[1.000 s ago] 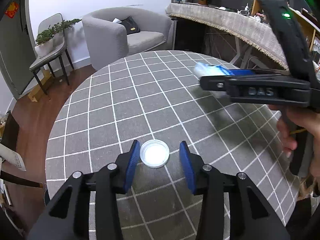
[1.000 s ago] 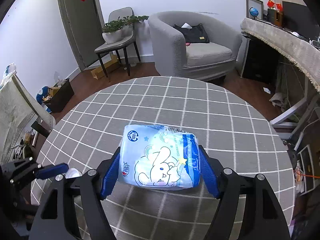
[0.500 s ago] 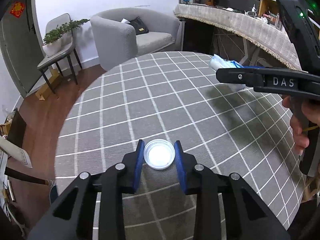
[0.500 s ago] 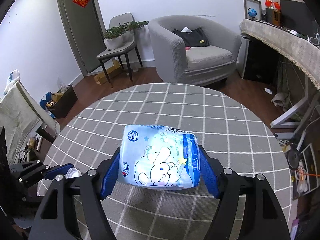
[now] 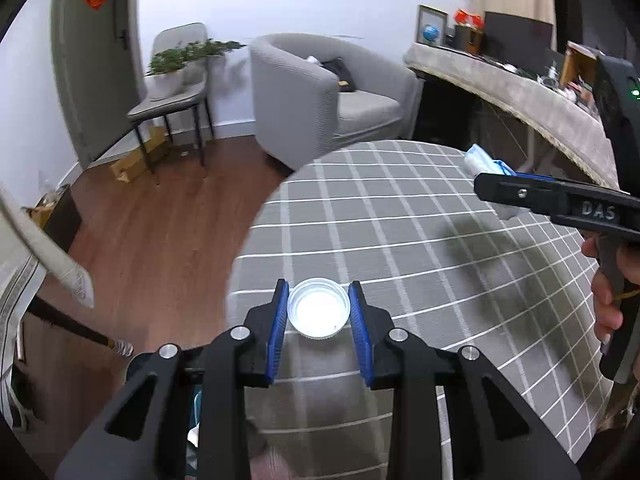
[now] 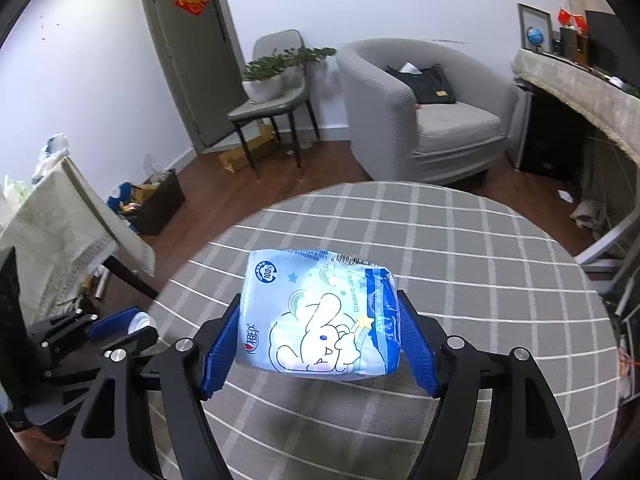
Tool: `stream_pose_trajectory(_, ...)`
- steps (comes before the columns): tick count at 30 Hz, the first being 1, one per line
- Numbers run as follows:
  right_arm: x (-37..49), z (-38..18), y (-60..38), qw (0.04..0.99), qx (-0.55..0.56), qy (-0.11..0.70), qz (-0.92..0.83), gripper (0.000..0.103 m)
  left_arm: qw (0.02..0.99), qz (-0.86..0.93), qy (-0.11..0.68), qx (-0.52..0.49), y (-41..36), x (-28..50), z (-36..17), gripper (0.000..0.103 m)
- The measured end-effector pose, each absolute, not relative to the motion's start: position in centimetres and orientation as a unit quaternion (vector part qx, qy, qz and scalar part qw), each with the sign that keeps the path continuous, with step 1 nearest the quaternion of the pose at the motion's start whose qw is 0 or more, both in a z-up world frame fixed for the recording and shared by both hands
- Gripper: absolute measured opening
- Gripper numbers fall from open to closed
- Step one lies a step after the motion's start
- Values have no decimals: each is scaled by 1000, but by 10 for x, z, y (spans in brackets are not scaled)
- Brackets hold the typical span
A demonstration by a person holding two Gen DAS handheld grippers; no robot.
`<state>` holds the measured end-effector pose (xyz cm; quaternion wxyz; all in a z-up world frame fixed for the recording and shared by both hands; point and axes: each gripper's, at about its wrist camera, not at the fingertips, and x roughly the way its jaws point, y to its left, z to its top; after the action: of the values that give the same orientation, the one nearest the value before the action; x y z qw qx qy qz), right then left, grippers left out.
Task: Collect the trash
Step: 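Carry the wipes pack and clear lid with both tools over the teal bin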
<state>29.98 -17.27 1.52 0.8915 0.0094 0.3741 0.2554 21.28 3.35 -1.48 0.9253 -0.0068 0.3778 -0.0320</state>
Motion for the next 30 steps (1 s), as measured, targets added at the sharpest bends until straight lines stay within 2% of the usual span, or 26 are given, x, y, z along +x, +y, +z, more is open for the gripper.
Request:
stream_pose_trajectory(8, 286, 26, -114, 882, 7, 361, 304, 73, 923, 12, 383, -27, 91, 195, -20, 32)
stream_pose_trajectory(30, 260, 7, 41, 841, -18, 371, 394, 73, 863, 84, 489, -99, 215, 160, -115, 32)
